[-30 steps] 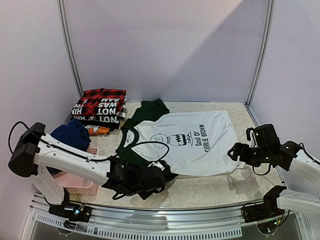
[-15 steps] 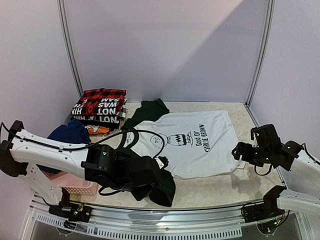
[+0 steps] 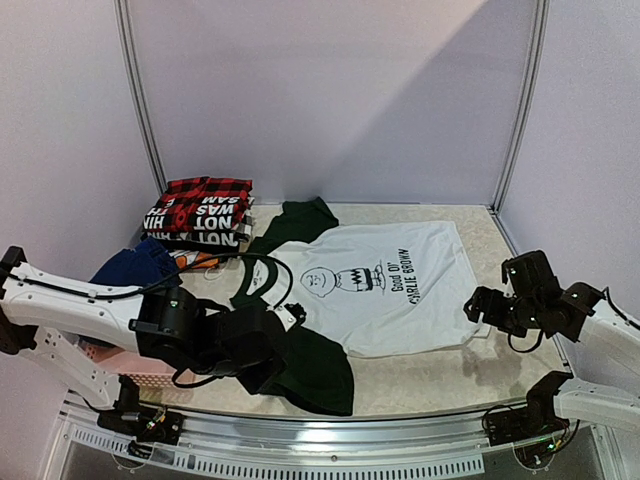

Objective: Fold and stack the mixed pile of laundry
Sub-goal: Smooth out the flattened T-shirt at the center of the board, then pick up the flattened T-shirt from the center of the board, then fold the flattened T-shirt at the center of the board.

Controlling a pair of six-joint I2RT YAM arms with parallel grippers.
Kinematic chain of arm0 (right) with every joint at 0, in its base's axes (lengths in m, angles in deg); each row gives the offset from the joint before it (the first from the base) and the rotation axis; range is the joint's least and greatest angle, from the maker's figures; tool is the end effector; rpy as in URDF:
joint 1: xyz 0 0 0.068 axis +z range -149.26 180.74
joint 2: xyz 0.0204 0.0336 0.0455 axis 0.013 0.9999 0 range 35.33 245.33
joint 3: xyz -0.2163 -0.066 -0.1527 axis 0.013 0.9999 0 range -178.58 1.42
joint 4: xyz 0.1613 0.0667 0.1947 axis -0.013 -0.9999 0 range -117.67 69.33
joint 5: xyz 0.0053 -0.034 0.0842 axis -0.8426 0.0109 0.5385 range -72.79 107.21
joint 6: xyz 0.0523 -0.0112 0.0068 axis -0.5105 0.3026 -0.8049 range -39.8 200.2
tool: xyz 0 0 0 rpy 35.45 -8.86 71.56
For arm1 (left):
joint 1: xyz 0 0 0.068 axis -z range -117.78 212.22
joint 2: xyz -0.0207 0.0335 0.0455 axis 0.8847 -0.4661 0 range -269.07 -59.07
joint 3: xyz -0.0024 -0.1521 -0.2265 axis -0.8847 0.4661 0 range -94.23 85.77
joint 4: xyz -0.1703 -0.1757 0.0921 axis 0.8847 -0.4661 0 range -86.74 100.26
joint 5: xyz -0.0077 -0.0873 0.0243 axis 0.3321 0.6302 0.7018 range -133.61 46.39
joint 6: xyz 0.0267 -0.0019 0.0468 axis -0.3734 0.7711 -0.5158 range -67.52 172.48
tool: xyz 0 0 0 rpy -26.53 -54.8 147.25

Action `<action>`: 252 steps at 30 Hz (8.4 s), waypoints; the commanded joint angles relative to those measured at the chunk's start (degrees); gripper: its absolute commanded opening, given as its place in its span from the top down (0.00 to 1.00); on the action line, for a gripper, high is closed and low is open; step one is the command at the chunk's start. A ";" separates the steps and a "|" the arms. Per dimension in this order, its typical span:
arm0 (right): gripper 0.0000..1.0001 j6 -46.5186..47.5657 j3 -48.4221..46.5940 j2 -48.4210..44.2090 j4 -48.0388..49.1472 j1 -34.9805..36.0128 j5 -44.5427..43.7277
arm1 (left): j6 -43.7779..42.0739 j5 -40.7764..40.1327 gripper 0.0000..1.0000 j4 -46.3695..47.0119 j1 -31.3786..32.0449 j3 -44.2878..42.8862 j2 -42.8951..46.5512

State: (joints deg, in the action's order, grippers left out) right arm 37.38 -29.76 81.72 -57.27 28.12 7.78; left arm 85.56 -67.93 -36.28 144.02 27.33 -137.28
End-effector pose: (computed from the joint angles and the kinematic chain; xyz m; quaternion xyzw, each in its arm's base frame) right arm 0.1426 0.0672 0.2125 0.1532 0.9296 0.1239 0.3114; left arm 0.0516 -0.2549 0.2480 0.3552 0.8894 -0.0580 0.2817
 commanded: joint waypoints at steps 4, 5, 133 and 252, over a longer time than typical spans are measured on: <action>0.13 -3.49 3.86 -0.83 0.63 0.34 -2.89 | 0.53 5.72 0.48 12.66 -4.63 9.57 0.10; 0.17 -4.32 4.74 -1.07 1.58 0.35 -2.99 | 0.82 5.72 0.48 12.85 -4.58 10.14 -0.06; 0.30 2.48 6.39 -1.51 5.88 -12.17 14.61 | -1.39 9.19 0.50 26.88 -5.33 20.41 -3.98; 1.00 -5.63 -11.36 16.32 -6.19 -4.88 -17.61 | -4.50 -2.35 1.00 1.03 -12.52 -4.46 3.24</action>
State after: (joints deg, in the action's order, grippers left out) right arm 29.11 -37.49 94.98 -65.82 22.87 -7.24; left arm 84.65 -70.79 -34.25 134.24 26.11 -132.58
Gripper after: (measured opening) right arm 0.019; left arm 0.020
